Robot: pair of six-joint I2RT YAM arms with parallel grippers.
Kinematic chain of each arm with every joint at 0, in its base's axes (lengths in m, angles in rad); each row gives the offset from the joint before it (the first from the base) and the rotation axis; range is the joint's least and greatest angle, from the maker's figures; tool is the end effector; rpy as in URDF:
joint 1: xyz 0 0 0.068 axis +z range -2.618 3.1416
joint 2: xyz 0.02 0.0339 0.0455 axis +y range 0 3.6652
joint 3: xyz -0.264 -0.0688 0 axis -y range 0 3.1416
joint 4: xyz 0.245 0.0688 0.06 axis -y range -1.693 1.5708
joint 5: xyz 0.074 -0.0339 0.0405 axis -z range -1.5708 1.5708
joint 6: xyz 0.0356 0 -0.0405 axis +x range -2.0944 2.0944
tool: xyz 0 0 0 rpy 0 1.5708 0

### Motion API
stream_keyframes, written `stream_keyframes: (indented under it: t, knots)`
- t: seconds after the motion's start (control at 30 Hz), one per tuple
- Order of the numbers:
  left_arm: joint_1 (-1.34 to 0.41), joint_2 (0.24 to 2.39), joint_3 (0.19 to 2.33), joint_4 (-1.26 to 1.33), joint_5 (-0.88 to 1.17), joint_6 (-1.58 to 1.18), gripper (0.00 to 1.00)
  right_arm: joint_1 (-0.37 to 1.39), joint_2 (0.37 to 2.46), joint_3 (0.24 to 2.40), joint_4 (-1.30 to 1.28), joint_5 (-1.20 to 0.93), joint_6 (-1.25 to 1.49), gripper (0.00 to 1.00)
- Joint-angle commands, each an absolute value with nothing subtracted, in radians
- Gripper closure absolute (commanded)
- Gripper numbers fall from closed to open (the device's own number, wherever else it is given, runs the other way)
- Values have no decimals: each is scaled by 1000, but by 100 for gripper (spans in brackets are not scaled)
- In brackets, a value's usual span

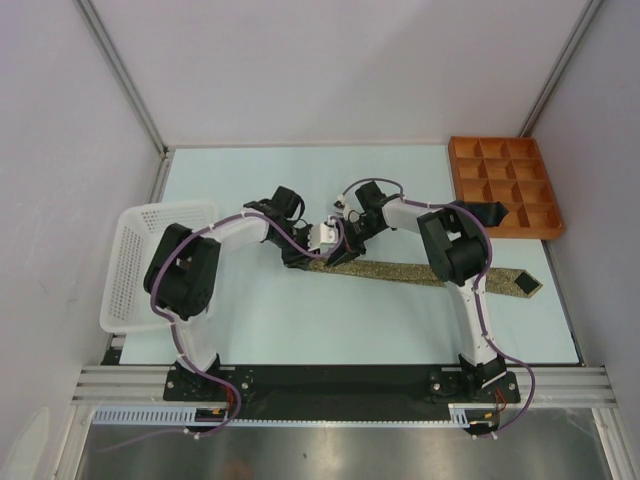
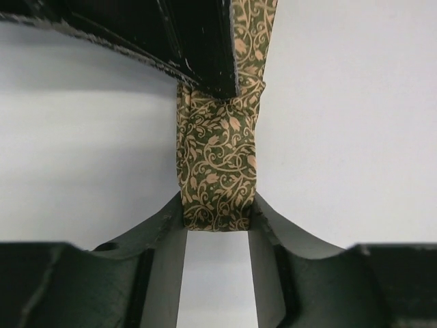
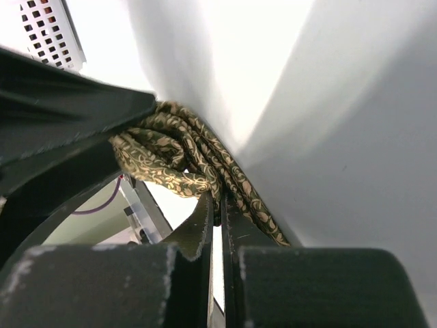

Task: Roll the ties
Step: Roll the tie at the center of the board.

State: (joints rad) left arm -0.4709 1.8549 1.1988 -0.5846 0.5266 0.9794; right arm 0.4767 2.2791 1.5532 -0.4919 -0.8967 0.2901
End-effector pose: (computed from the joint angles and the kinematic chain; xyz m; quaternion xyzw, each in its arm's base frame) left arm 0.3115 -0.1787 0.1659 0.6637 0.6844 -0.2086 0.2181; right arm 0.3854 0.2303 0.1060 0.1584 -0.8762 -0.4550 0.0129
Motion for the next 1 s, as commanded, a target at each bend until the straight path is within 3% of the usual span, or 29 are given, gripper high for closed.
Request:
stream_keyframes:
  t: [0.0, 0.53, 0.97]
  knots:
    - [-489, 1795, 1261, -630, 620, 1003, 59, 485, 2327, 1562, -508, -762, 241, 100]
    - [-614, 2019, 1488, -699, 572, 903, 60, 483, 2321, 1543, -468, -822, 265, 100]
    - [-675, 2077, 1466, -704, 396, 881, 59, 463, 2284, 1476, -365, -968, 285, 99]
